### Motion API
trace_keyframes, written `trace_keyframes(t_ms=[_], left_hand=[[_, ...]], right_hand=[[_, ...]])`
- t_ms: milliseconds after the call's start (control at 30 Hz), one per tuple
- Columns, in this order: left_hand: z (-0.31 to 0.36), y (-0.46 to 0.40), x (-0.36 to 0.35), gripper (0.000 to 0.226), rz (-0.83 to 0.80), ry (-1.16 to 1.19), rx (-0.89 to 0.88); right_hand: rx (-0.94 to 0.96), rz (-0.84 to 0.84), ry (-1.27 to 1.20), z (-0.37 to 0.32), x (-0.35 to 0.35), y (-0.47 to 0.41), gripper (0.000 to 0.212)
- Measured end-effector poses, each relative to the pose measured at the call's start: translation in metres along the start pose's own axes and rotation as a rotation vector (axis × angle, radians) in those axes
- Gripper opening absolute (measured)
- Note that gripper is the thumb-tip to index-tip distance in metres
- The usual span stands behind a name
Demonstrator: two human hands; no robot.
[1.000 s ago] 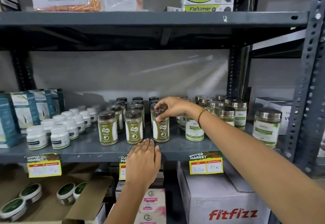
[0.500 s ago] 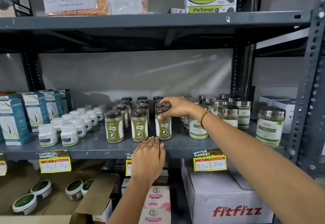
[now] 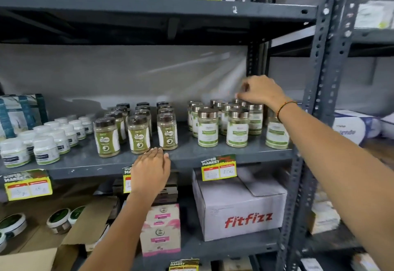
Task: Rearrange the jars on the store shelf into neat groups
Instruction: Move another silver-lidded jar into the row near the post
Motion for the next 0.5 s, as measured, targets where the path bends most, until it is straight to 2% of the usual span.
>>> trace_keyframes(t_ms=[200, 367, 500], left_hand=[[-0.002, -0.001, -0.003, 0.052, 0.002, 0.017, 0.017], [-0.003, -0.001, -0.007, 0.044, -0.018, -0.004, 0.027], [-0.004, -0.001, -0.008, 0.043, -0.029, -0.011, 0.062]], right_hand=[[-0.13, -0.157, 0.402, 0.069, 0.004, 0.012, 0.042], [-0.117, -0.25, 0.486, 0.076, -0.012, 0.016, 0.056], [-0.099, -0.262, 0.508, 0.076, -0.018, 0.016, 0.053]])
Point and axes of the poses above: each hand's wrist, its own y-axis away from the middle knuckle, its own x-axis out of the back of the hand, z = x × y, the point moved 5 cm from there along -y, towards the middle knuckle, and after that the axes turned 10 degrees about z, right-handed, at the moved point
